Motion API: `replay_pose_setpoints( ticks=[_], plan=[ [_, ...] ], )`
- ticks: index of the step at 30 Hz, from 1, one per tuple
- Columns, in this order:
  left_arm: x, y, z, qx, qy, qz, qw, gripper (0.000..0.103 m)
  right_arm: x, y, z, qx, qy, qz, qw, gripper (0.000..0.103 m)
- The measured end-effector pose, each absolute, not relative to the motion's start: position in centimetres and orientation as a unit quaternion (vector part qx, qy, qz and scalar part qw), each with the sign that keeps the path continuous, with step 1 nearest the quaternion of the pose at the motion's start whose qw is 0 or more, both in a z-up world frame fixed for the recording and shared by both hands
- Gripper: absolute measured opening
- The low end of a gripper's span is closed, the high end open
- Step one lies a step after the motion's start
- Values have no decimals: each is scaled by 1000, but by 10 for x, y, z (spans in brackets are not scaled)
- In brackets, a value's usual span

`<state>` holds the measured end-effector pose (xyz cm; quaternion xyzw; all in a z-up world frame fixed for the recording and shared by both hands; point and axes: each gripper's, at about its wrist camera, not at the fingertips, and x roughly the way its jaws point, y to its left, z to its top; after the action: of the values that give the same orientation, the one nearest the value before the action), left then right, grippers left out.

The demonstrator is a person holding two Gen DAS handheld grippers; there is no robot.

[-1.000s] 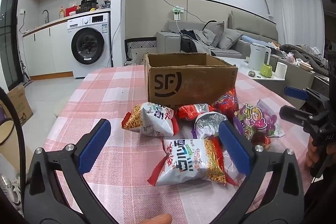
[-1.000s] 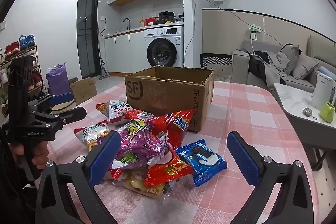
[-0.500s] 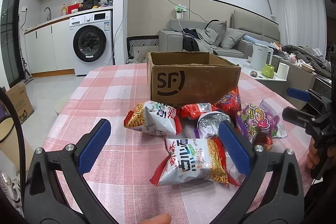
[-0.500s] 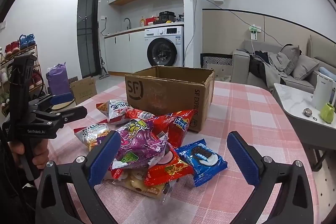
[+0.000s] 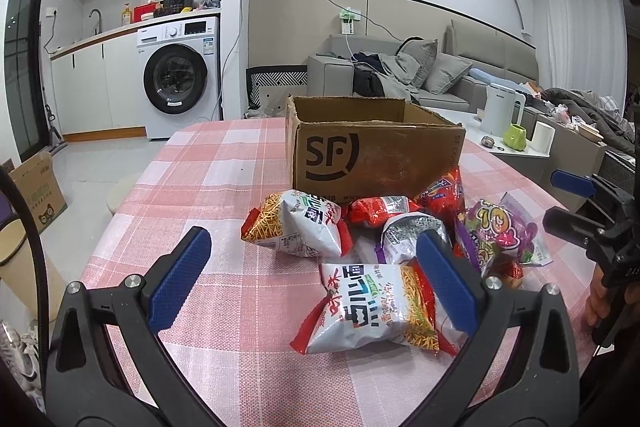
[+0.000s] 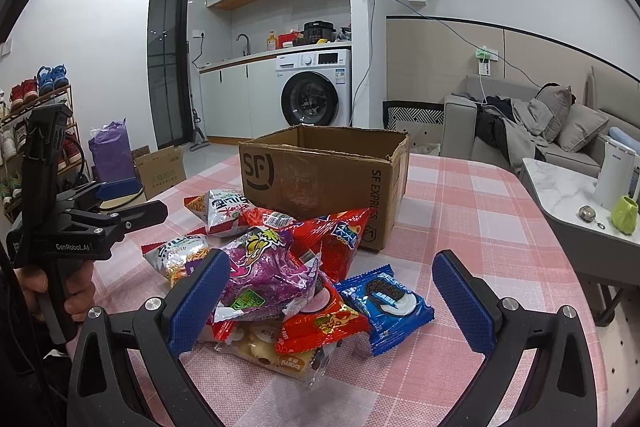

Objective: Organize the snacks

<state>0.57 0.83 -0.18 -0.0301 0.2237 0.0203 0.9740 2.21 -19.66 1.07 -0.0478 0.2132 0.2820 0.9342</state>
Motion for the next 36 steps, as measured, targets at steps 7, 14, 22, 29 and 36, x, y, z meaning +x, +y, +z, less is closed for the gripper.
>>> replay_pose_setpoints(
  ticks=[7, 14, 22, 29, 36],
  plan=[
    [6, 7, -1, -25, 221, 18, 975, 102, 22, -197, 11, -48, 214, 282, 934, 103],
    [3, 4, -1, -24, 219, 19, 975, 102, 22, -196, 10, -48, 214, 282, 934, 103],
    [4, 5, -1, -24, 222, 21, 975, 102, 24, -198, 11, -48, 214, 281, 934, 103],
    [6, 3, -2, -20, 224, 24, 974, 102, 24, -198, 11, -49, 214, 281, 934, 103],
    [7, 2, -3, -15, 225, 26, 974, 102, 26, -197, 7, -54, 217, 279, 934, 103]
  ],
)
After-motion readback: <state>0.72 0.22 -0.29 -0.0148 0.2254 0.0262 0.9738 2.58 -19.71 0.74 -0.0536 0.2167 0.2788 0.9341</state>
